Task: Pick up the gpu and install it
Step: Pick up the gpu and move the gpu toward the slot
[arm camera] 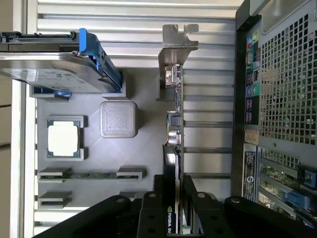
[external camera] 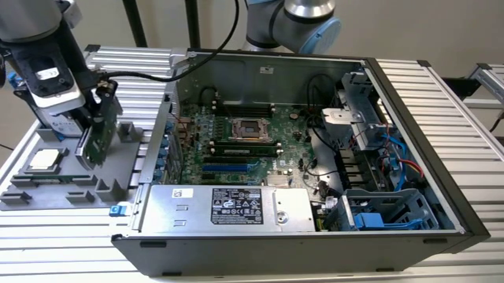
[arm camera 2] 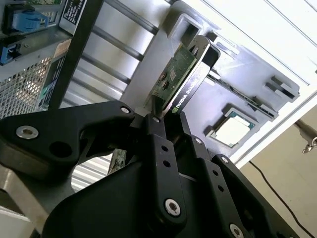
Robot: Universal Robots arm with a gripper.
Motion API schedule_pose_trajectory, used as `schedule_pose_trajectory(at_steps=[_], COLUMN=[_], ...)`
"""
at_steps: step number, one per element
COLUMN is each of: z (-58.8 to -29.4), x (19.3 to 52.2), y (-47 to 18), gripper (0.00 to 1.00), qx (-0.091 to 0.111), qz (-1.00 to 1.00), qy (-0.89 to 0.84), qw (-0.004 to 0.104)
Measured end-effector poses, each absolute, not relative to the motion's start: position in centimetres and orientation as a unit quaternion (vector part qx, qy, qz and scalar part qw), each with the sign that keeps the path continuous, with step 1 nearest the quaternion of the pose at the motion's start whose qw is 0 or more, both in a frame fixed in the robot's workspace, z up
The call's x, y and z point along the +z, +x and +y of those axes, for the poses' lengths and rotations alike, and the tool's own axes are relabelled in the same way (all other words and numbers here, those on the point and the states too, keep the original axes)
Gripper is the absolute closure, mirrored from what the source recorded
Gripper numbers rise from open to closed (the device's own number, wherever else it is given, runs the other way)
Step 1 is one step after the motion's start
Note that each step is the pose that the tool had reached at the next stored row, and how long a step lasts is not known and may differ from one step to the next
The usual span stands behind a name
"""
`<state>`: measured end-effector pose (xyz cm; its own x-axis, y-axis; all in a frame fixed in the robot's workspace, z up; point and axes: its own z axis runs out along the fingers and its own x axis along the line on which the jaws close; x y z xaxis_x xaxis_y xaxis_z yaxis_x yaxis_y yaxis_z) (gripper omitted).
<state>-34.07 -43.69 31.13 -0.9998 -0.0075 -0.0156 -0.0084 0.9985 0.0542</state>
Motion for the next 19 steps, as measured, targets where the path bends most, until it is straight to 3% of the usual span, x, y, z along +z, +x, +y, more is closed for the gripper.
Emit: schedule_pose_trajectory(at_steps=[19], z=[-43.7], x=[33.3], y=[-34.1], gripper=[1.00], qx=[0.027], qz=[1.000], qy=[-0.005], qw=[0.008])
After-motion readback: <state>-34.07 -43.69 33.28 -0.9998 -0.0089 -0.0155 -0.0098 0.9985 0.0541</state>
